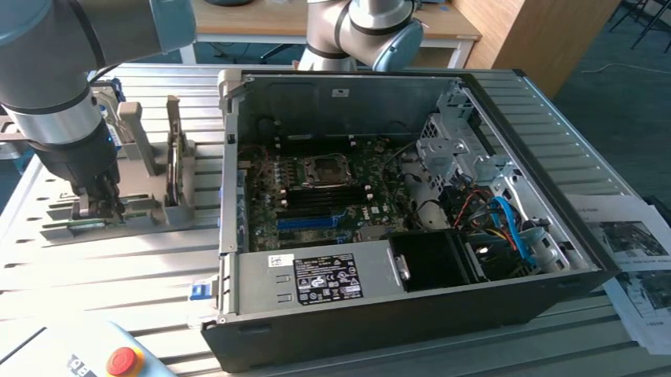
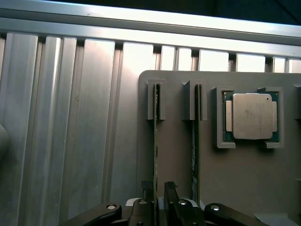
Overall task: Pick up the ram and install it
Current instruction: 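Pick up the ram and move it above insertion slot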
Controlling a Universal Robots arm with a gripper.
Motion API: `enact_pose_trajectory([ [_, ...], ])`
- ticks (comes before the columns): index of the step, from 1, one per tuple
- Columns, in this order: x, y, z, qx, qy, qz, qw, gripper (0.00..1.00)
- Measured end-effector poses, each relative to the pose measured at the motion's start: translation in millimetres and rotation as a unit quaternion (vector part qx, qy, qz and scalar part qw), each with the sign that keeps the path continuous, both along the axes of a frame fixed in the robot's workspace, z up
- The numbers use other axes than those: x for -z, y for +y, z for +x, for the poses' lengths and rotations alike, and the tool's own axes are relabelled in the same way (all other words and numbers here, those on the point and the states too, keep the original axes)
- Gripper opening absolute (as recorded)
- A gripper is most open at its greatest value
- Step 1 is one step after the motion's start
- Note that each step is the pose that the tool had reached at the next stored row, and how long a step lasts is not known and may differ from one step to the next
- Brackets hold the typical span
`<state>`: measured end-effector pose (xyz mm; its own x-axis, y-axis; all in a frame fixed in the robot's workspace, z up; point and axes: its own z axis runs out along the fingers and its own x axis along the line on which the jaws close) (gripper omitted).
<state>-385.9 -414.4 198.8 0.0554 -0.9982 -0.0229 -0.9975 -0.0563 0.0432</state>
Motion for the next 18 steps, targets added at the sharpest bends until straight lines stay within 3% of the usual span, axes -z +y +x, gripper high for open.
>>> enact_pose_trajectory([
  [4,0.0,0.0,-0.5,0.0,-0.0005,0.0,1.0,0.24],
  [12,0.0,0.0,-1.9,0.0,-0.0067,0.0,1.0,0.24],
  [18,0.0,0.0,-2.0,0.0,-0.0067,0.0,1.0,0.24],
])
